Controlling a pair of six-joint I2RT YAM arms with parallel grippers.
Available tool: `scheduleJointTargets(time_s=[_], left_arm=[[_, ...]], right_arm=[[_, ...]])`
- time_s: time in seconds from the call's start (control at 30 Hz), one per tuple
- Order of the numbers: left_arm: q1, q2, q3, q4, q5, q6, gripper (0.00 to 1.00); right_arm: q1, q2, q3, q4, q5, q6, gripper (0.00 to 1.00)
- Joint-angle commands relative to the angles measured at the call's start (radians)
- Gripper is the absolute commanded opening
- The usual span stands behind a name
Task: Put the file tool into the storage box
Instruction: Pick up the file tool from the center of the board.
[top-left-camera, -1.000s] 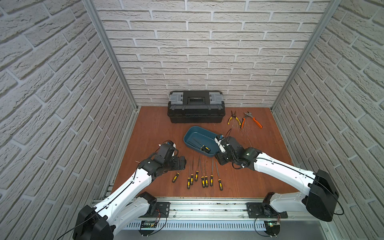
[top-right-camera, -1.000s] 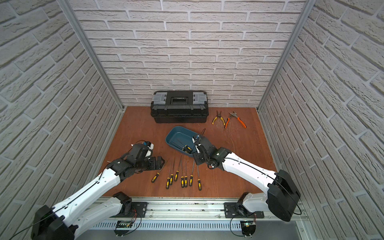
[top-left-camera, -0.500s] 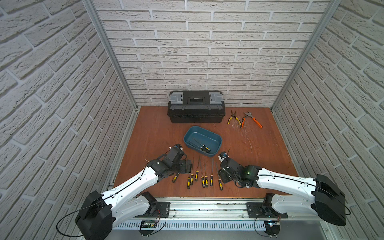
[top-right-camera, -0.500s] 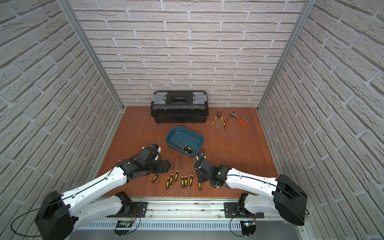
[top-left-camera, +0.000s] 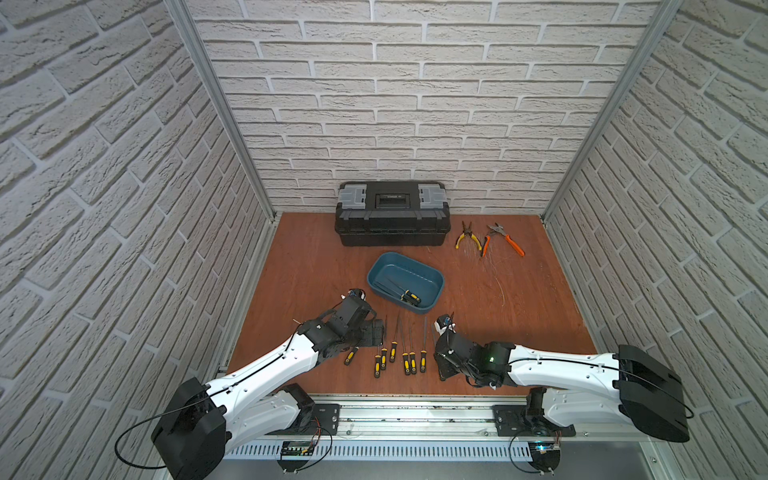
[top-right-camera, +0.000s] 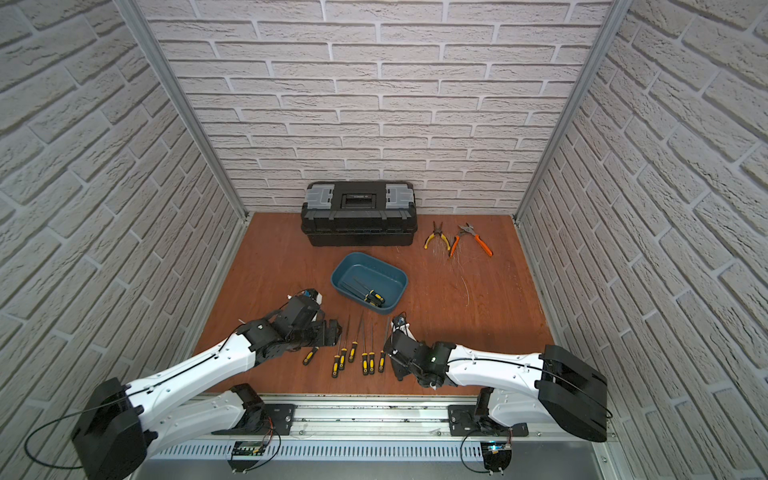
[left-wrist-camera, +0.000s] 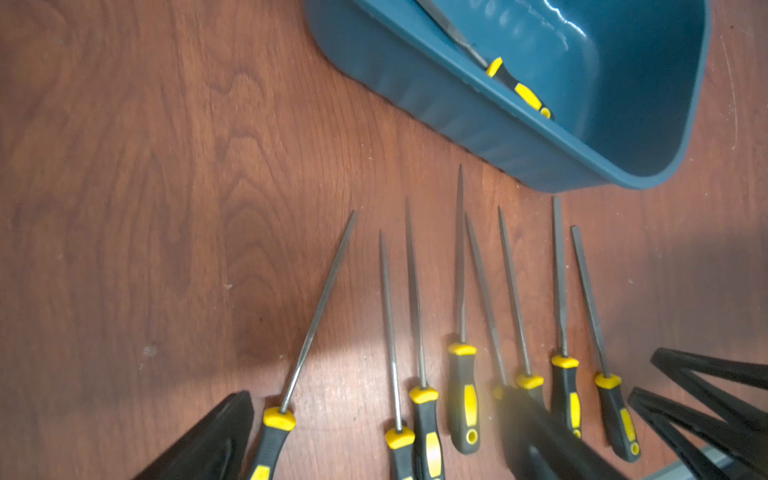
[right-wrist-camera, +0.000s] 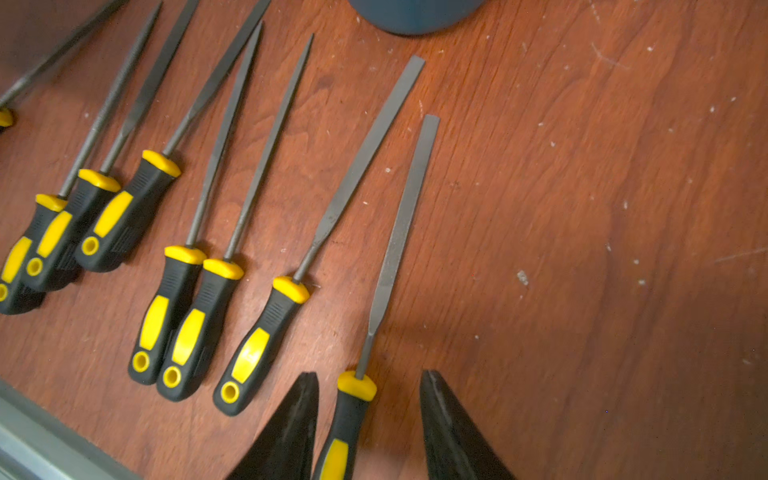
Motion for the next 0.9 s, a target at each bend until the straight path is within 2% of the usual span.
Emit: scheduleJointTargets(time_s=[0.0,0.37,0.63,0.87], left_arm=[[-0.004,0.002,0.031,0.008,-0.024,0.003,0.98],[-0.004,0.002,0.071,-0.026,-0.050,0.045,0.98],[-0.004,0.017,0.089,-0.034,-0.048,0.053,0.98],[-0.004,0.013,0.093,-0.038,-0.051,0.055,0.98]], right_arm=[[0.035,0.000,0.002,-0.018,0.067,0.061,0.45],[0.150,0.024,0.011,-0.090,0.120,0.159,0.48],[0.181,0.128,0.032,-0.092,0.139,0.211,0.48],[0.194,0.159,0.048,-0.113,0.174,0.248,0.37]])
